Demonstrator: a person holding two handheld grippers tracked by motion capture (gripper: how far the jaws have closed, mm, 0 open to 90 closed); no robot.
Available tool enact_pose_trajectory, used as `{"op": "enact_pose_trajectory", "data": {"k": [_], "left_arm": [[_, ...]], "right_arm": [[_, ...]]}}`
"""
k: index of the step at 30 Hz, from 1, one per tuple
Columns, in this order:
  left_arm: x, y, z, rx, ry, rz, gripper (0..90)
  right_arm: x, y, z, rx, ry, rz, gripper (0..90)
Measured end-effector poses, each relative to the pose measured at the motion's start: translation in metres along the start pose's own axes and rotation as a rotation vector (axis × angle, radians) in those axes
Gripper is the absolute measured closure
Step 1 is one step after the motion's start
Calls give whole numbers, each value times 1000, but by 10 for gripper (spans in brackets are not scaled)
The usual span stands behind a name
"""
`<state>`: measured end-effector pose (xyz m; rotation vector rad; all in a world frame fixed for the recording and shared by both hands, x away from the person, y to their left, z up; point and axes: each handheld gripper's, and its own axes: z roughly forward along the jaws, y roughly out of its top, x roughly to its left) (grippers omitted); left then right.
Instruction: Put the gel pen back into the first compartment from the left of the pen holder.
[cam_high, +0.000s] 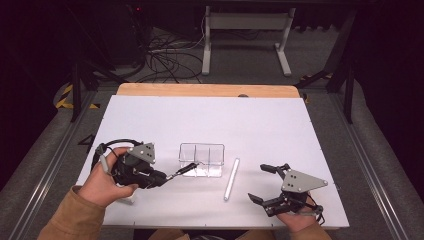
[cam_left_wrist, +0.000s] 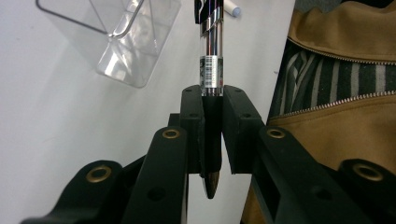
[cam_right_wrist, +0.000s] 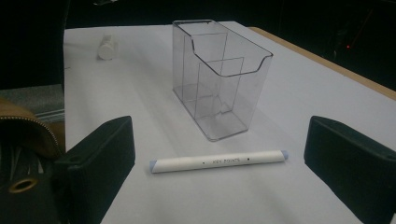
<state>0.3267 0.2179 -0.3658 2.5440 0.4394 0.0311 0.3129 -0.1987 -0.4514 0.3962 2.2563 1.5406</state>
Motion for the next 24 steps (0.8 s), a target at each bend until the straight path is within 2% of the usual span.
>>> {"op": "enact_pose_trajectory", "data": {"k": [7, 12, 19, 24], "left_arm": [[-5, 17, 13, 38, -9, 44, 797], [-9, 29, 25, 67, -26, 71, 797], [-11, 41, 40, 125, -54, 88, 797], [-11, 48, 50, 156, -56, 106, 797]], "right_arm": [[5, 11, -1, 22, 15, -24, 129], [9, 24, 1, 29, 45, -45, 155], [13, 41, 6, 33, 93, -78, 197], [14, 47, 12, 44, 107, -82, 202]]}}
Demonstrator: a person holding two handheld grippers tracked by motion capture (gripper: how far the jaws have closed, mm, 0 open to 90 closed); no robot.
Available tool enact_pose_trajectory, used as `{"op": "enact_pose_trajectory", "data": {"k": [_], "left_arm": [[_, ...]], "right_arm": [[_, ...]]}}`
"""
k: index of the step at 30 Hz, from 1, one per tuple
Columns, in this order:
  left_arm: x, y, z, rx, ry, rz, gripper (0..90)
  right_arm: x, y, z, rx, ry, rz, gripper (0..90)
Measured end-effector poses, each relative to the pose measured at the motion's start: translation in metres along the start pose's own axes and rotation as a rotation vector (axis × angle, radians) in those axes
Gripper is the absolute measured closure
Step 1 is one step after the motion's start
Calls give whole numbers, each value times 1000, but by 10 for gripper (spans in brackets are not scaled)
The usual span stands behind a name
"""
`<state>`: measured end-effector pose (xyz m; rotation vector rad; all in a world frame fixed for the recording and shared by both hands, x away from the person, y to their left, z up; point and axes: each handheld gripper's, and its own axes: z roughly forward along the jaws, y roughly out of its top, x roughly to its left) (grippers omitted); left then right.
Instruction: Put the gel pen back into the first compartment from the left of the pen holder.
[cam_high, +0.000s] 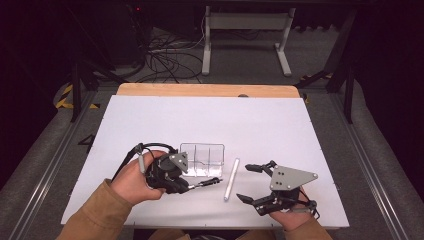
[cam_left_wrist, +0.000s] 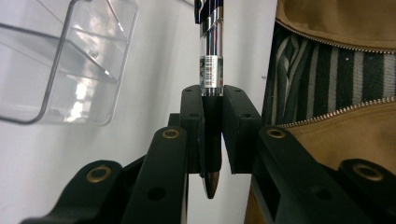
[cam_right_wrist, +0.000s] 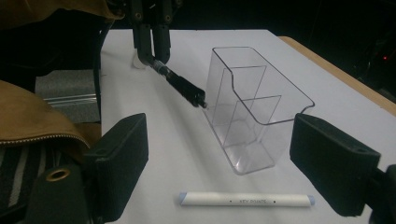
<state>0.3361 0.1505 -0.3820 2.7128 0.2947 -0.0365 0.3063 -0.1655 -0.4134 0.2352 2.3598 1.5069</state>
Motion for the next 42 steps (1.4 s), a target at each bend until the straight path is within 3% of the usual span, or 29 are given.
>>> {"op": "enact_pose_trajectory", "data": {"k": [5, 16, 24, 33, 42], "left_arm": [[0, 7, 9, 27, -2, 23, 797], [3, 13, 16, 42, -19, 32, 797], [6, 16, 18, 72, -14, 30, 797], [8, 19, 22, 90, -25, 32, 797], [8, 21, 23, 94, -34, 34, 796]], "right_arm": [[0, 4, 5, 10, 22, 1, 209], [0, 11, 18, 50, 61, -4, 236], [-1, 21, 32, 118, 102, -23, 292], [3, 37, 53, 198, 154, -82, 387], [8, 40, 73, 258, 203, -122, 458]]}}
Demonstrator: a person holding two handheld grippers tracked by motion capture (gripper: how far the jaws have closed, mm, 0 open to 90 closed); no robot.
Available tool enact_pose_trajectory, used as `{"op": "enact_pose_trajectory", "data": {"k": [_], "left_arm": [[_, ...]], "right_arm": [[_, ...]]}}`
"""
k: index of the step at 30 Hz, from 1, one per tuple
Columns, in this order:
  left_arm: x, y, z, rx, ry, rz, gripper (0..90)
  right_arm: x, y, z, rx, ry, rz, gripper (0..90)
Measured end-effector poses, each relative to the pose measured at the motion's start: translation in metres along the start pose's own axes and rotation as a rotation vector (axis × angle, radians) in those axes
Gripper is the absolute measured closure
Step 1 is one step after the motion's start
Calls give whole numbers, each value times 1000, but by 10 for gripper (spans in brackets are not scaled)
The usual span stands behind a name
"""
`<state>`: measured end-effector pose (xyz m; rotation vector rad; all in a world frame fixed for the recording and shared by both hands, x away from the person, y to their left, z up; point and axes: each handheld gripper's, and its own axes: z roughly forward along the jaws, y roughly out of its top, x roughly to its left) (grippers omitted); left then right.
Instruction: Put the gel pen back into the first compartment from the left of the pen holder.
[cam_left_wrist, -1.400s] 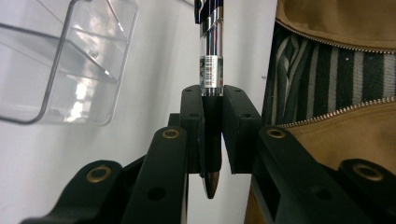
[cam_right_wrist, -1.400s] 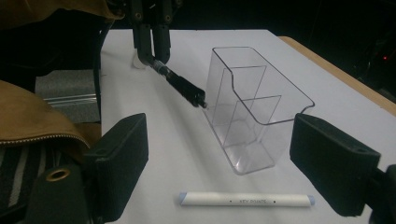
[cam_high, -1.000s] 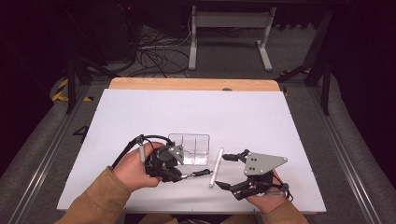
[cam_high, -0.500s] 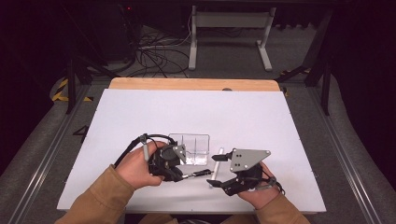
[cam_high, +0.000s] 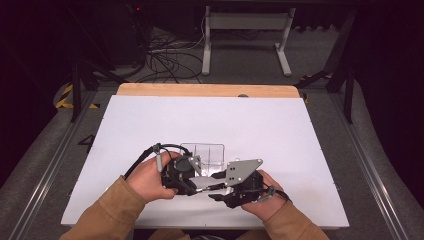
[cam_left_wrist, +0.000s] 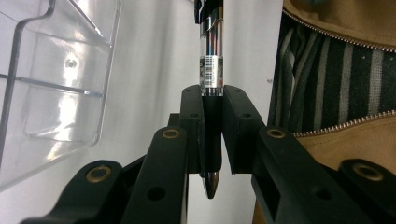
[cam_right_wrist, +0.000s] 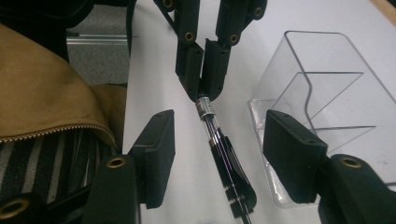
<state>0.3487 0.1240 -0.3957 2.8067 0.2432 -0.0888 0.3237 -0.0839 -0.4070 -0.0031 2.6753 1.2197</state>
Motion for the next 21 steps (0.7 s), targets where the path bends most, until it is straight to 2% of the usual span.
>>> {"op": "enact_pose_trajectory", "data": {"k": [8, 13, 17, 21], "left_arm": [[0, 1, 2, -5, -26, -16, 796], [2, 3, 2, 10, -47, -20, 797], [3, 5, 3, 21, -49, -24, 796], [3, 6, 5, 11, -56, -29, 797]], "right_arm": [[0, 3, 9, 36, 20, -23, 522], [1, 3, 14, 65, 33, -35, 565], [1, 4, 18, 87, 45, -53, 603], [2, 5, 23, 103, 64, -64, 631]]}}
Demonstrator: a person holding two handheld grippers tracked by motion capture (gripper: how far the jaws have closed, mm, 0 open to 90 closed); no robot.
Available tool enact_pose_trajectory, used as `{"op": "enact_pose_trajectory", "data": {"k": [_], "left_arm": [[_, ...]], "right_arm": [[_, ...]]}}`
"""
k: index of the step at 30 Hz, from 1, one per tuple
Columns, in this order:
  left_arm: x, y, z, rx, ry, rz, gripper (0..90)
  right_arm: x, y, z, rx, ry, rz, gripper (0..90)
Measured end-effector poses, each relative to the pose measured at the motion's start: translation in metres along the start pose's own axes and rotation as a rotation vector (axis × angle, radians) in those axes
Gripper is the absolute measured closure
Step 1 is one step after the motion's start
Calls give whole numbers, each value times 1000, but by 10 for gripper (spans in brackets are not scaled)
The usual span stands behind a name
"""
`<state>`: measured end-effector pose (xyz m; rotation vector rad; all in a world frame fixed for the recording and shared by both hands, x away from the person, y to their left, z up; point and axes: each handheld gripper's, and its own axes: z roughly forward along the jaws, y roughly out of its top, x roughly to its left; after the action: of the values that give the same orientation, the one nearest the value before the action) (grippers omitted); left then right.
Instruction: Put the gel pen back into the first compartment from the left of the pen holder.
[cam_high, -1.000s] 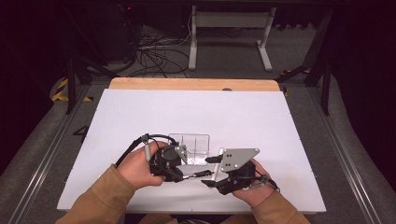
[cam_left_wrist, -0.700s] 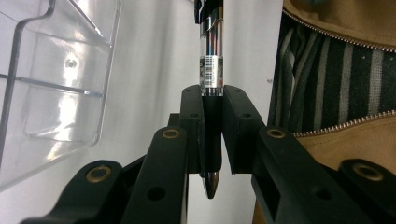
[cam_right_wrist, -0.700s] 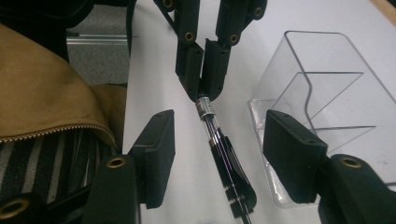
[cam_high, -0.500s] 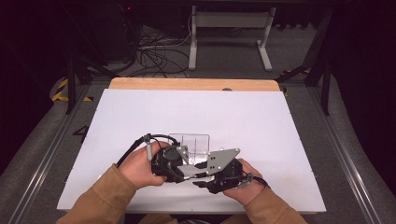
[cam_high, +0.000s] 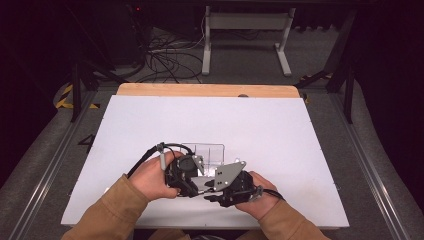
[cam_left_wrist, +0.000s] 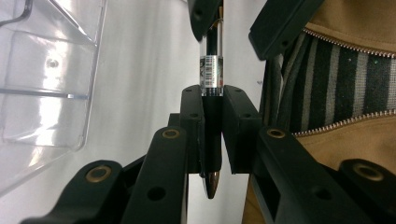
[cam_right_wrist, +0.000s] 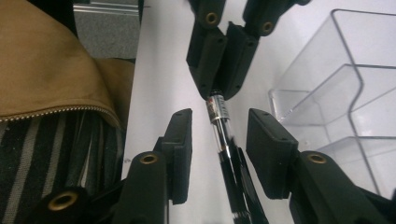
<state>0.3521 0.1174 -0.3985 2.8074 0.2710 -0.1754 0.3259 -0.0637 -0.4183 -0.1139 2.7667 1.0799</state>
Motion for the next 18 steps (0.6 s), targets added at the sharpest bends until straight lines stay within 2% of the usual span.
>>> {"op": "enact_pose_trajectory", "data": {"k": [3, 4, 8, 9, 15, 16, 18], "left_arm": [[-2, 1, 1, -10, 6, -17, 797], [-1, 1, 0, 0, -4, -4, 797], [-1, 1, 0, -4, -9, -12, 797], [-2, 1, 0, -3, -10, -13, 796], [-2, 1, 0, 1, -22, -7, 797], [-2, 1, 0, 2, -21, -2, 796], [-2, 1, 0, 0, -23, -2, 797]], "right_arm": [[2, 1, 3, 19, 6, -4, 657], [2, 2, 4, 24, 4, -12, 669], [3, 2, 7, 39, -9, -47, 708], [5, 2, 7, 50, -14, -38, 713], [5, 3, 11, 47, -21, -108, 769], [6, 3, 11, 58, -22, -95, 771], [5, 3, 11, 51, -26, -120, 778]]}}
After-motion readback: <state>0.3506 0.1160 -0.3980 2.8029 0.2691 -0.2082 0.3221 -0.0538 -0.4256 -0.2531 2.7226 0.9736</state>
